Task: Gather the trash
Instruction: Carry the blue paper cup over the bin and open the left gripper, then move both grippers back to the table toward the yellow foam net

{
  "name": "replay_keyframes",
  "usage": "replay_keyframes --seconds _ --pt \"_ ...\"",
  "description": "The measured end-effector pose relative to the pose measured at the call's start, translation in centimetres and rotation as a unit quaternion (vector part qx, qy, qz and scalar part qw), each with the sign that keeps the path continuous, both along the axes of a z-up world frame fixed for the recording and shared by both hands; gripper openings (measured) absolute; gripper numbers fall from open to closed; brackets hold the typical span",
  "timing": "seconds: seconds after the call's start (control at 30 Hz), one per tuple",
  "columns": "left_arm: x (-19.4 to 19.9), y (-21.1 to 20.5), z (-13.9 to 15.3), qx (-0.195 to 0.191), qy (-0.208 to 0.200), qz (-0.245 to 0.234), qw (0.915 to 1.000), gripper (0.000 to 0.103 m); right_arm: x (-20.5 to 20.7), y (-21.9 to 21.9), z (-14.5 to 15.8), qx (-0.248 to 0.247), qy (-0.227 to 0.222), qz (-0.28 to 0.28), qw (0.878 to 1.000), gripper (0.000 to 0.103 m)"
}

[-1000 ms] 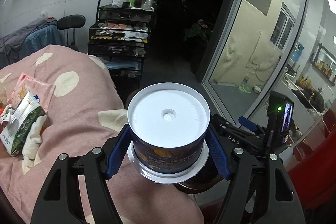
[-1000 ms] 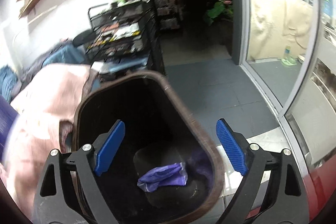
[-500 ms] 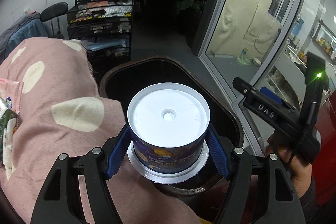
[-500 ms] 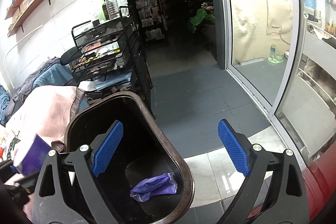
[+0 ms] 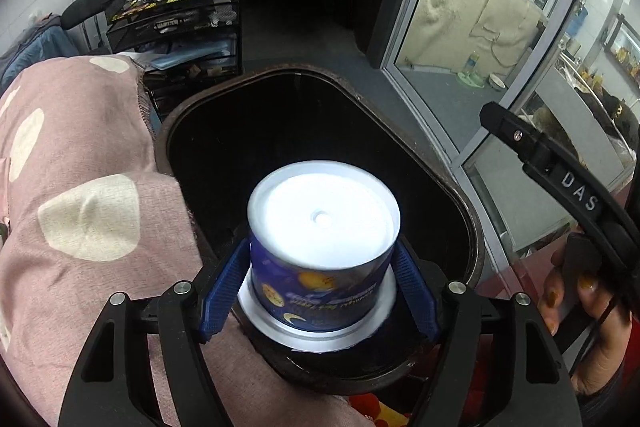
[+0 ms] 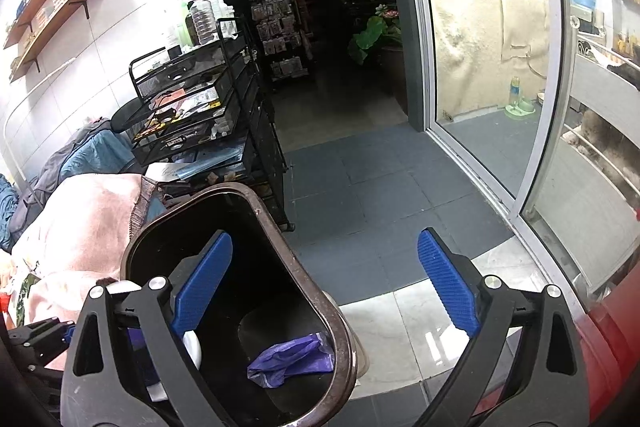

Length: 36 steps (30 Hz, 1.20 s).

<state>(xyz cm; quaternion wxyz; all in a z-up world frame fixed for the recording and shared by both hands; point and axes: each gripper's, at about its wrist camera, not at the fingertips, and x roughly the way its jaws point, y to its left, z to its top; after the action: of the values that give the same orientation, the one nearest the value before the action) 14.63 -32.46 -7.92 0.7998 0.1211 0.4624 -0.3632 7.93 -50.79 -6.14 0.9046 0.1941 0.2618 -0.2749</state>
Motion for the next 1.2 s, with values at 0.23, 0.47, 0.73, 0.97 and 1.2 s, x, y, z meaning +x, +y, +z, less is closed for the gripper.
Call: replay_keyframes --seconds 0.23,0.47,0.73,0.97,1.2 --pt "0.0 0.8 0.5 -0.016 0.006 0.009 0.9998 0.095 0.1 0.1 0.0 0.004 0.000 0.004 1.000 0.095" --pt "-1.4 3.4 3.1 -0.068 -0.027 0.024 0.9971 0.097 0.4 1.1 0.0 0.003 -0.007 0.025 1.000 0.096" --pt "-4.7 7.6 6.0 -0.095 -0.116 0.041 0.9879 0.098 0.9 4.2 0.9 -0.005 -0.026 0.085 0.996 0.096" --pt "-6.1 11.7 6.7 -0.093 -0.170 0.083 0.9776 0.098 1.3 8.0 2.4 -0.003 -0.047 0.153 0.987 0.096" --pt "-5.9 17.2 6.3 -0.082 -0.195 0.150 0.9657 0.098 2.5 12.3 3.5 0.000 -0.051 0.231 0.972 0.097"
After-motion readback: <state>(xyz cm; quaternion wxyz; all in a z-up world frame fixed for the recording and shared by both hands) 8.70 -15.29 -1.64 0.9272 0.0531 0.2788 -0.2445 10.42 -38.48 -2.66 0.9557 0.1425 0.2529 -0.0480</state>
